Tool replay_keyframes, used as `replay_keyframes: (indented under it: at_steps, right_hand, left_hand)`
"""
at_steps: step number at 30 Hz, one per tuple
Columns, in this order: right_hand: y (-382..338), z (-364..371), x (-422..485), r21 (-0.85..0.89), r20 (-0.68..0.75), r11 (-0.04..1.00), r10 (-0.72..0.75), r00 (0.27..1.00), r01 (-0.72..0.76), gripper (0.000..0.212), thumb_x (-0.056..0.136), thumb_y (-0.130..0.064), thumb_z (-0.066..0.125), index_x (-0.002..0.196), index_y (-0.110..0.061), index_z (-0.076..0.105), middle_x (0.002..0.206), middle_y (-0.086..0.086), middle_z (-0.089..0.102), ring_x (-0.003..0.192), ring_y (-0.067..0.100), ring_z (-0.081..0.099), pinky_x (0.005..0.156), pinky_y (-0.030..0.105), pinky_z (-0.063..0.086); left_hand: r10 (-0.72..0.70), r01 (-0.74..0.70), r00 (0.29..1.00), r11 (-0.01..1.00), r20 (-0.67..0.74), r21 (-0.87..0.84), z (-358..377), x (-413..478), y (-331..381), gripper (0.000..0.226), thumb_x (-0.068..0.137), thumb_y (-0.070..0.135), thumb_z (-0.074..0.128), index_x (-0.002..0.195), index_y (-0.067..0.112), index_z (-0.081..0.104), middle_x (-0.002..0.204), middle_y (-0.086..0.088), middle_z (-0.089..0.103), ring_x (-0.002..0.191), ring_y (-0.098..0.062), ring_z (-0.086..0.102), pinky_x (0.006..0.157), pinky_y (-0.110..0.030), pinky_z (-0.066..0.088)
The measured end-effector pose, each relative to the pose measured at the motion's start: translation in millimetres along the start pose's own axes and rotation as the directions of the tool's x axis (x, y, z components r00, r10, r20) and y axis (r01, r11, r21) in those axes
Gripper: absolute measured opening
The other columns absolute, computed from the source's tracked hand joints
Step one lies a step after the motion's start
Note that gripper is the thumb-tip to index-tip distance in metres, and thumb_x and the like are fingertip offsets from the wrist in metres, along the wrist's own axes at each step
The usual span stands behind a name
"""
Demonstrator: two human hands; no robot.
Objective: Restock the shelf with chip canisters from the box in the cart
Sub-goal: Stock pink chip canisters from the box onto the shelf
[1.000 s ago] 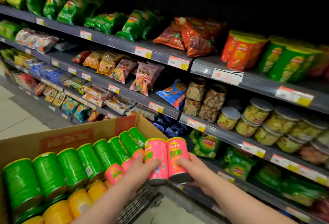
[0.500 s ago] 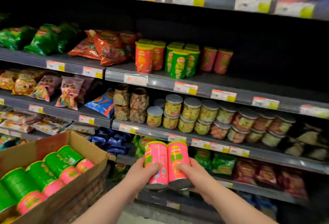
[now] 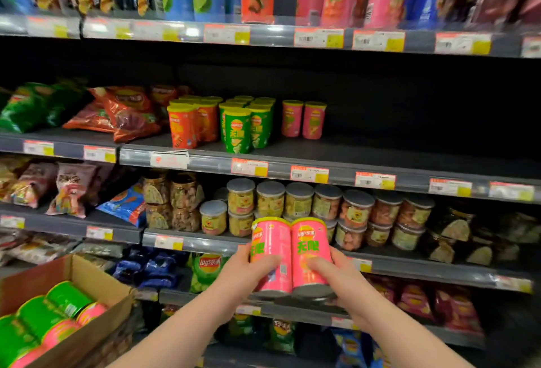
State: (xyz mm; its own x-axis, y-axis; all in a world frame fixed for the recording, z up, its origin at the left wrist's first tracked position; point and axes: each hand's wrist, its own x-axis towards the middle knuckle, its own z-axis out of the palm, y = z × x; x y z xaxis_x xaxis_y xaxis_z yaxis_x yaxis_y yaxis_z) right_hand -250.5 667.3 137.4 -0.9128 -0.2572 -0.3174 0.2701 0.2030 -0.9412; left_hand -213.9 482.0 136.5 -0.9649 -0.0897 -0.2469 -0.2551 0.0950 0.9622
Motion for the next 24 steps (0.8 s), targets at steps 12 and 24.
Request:
replay_keyframes:
  at_steps: [12, 24]
  right_hand:
    - [-68.4, -28.5, 67.2, -0.059, -0.137, 0.985, -0.17, 0.976, 0.163, 0.039, 0.086, -0.032, 0.062, 0.123, -0.023, 0.054, 0.103, 0.0, 0.07, 0.092, 0.016, 0.067, 0.071, 0.029, 0.05]
    - [-144.3, -11.7, 164.9, -0.094, -0.286, 0.935, -0.355, 0.89, 0.343, 0.074, 0.062, -0.048, 0.073, 0.128, -0.022, 0.051, 0.109, 0.001, 0.069, 0.097, 0.018, 0.068, 0.09, 0.04, 0.052]
  left_hand:
    - [0.167, -0.164, 0.983, 0.985, 0.077, -0.048, -11.3, 89.4, 68.0, 0.054, 0.065, 0.042, 0.072, 0.113, 0.027, 0.053, 0.104, -0.001, 0.07, 0.092, -0.018, 0.069, 0.087, -0.039, 0.055]
    - [0.388, -0.382, 0.92, 0.92, 0.059, -0.09, -71.7, 169.4, 105.9, 0.06, 0.067, 0.03, 0.078, 0.119, 0.03, 0.048, 0.097, 0.01, 0.068, 0.078, -0.002, 0.069, 0.064, -0.016, 0.052]
